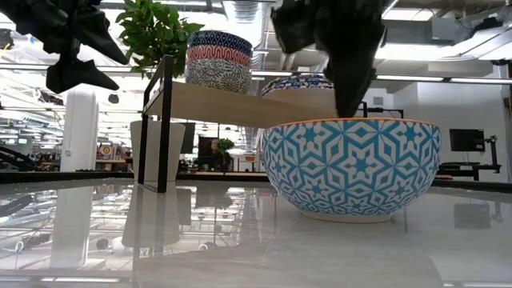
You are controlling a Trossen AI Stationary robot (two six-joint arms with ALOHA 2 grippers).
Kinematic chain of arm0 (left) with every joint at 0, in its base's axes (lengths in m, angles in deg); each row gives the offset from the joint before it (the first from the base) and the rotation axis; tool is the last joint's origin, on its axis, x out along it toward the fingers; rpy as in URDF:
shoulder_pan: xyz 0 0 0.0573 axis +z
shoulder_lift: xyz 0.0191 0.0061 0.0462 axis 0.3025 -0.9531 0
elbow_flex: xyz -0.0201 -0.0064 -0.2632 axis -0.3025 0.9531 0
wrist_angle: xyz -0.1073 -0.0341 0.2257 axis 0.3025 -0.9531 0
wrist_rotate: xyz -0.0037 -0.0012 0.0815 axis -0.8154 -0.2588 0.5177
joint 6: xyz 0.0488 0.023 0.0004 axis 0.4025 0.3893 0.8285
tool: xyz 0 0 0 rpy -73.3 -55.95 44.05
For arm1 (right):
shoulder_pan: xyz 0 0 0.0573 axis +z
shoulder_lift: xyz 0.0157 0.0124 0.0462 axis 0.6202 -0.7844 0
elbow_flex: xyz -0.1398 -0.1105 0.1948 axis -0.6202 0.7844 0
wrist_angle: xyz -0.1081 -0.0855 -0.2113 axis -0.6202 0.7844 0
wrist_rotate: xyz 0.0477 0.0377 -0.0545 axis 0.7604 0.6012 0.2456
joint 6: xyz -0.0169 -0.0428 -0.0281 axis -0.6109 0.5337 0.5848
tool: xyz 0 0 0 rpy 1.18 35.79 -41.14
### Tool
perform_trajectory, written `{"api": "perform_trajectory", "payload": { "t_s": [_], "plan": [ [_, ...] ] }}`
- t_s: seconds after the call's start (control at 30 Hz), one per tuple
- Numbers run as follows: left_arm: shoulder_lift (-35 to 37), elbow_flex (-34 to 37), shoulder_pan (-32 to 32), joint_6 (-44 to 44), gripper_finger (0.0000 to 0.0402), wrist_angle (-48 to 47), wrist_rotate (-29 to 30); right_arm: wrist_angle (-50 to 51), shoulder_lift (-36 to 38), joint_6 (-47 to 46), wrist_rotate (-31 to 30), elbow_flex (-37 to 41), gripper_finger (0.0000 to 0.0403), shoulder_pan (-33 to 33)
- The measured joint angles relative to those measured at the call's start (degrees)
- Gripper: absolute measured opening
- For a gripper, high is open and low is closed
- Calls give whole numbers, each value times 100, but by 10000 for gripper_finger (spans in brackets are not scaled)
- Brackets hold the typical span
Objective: Place and stack bowls onto a shelf
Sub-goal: Stack the orange bowl on top of the yellow bowl on the shelf
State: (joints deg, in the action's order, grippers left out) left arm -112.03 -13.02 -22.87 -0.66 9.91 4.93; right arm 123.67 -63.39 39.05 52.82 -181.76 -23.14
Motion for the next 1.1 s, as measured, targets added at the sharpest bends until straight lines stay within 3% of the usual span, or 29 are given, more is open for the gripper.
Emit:
{"api": "perform_trajectory", "payload": {
  "t_s": [0.33,0.5,0.63,0.83,1.1],
  "plan": [
    [0,1,0,-9,246,-145,-128,-1482,0,-159,309,1039,245,-5],
    [-1,-1,0,16,246,-170,-129,-1682,0,-361,378,1309,238,-5],
    [-2,-1,0,46,246,-173,-128,-1698,0,-422,404,1336,182,-5],
    [0,1,0,50,246,-175,-124,-1710,0,-434,535,1336,35,-5],
    [0,0,0,52,246,-316,-119,-1401,106,-476,763,1009,36,-21]
  ]
}}
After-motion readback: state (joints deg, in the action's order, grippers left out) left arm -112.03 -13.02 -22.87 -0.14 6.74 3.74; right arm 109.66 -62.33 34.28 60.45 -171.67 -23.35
